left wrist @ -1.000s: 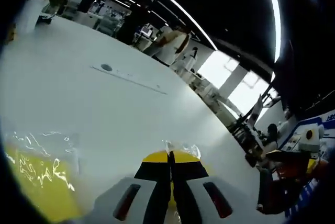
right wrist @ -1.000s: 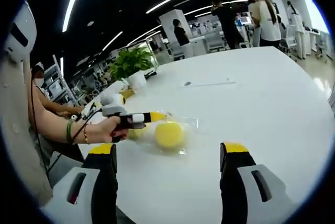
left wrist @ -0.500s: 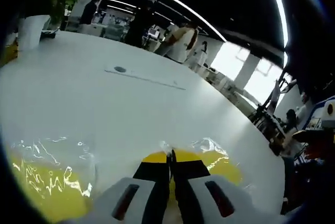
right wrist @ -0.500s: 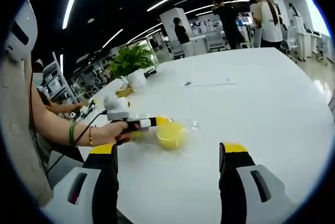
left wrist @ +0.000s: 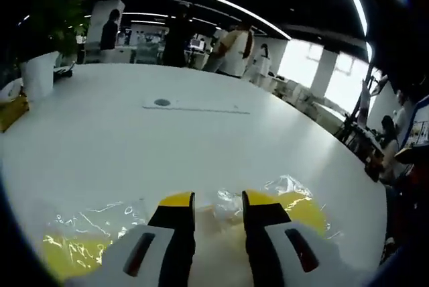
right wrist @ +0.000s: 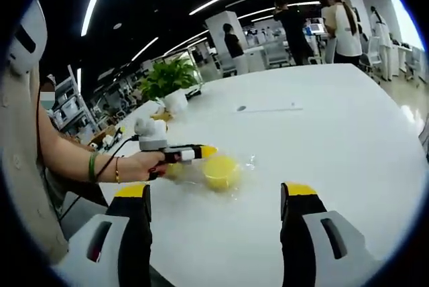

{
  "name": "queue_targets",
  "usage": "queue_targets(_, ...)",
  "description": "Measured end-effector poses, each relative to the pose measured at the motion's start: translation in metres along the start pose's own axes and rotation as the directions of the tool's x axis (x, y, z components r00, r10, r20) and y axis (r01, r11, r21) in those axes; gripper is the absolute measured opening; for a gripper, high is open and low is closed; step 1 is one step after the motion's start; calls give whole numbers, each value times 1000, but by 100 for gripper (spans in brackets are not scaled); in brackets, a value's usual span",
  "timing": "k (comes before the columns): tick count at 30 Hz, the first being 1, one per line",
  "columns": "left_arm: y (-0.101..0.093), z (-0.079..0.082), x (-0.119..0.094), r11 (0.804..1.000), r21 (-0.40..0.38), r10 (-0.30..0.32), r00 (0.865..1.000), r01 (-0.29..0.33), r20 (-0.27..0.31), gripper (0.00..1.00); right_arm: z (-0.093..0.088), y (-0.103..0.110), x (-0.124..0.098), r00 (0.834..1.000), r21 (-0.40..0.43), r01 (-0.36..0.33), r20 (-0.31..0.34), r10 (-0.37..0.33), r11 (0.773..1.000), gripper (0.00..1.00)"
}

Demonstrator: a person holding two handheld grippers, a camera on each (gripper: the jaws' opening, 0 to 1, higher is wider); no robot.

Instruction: Compare the silicone blocks by pressing each to a similar depth, holding the contact briefly, and releasing to observe deformation and rebound differences across the visible hardness samples.

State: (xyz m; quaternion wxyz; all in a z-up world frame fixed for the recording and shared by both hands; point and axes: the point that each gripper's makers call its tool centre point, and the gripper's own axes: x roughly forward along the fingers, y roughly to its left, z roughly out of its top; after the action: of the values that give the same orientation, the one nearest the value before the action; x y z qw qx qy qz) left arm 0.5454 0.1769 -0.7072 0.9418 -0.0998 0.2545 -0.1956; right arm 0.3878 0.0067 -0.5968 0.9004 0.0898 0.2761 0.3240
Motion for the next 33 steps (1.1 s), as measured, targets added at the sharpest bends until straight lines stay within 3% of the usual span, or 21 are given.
queue_targets(8, -21, 30, -21, 998, 21, -52, 998, 52, 21, 31, 9, 13, -9, 999, -12, -10, 38, 11, 1000, 73)
queue_targets(15, -40, 68, -62, 994, 13, -111, 989, 110, 97, 30, 23, 35, -20, 995, -25, -40, 93, 42, 999, 74)
queue_targets(17, -45, 82, -81, 992, 10, -127, 982, 127, 142, 31, 24, 41, -23, 994, -17, -53, 98, 55, 998, 72)
queue_targets(20, -49, 96, -111, 990, 4, -137, 972, 138, 192, 29, 31, 58, -31, 986, -72, -87, 135, 96, 994, 45)
queue_targets(21, -48, 99, -121, 990, -1, -135, 969, 138, 208, 29, 29, 62, -33, 987, -64, -88, 127, 96, 994, 41)
queue_targets(24, -43, 109, -161, 992, -26, -115, 956, 127, 269, 29, 22, 90, -38, 975, 0, -200, 98, 199, 980, 51)
queue_targets(27, -33, 113, -199, 993, -50, -84, 944, 106, 320, 29, 16, 97, -42, 980, -52, -168, 98, 172, 984, 62)
queue_targets(33, -11, 110, -271, 995, -85, -8, 925, 43, 379, 31, 4, 113, -57, 980, -61, -172, 88, 177, 983, 67)
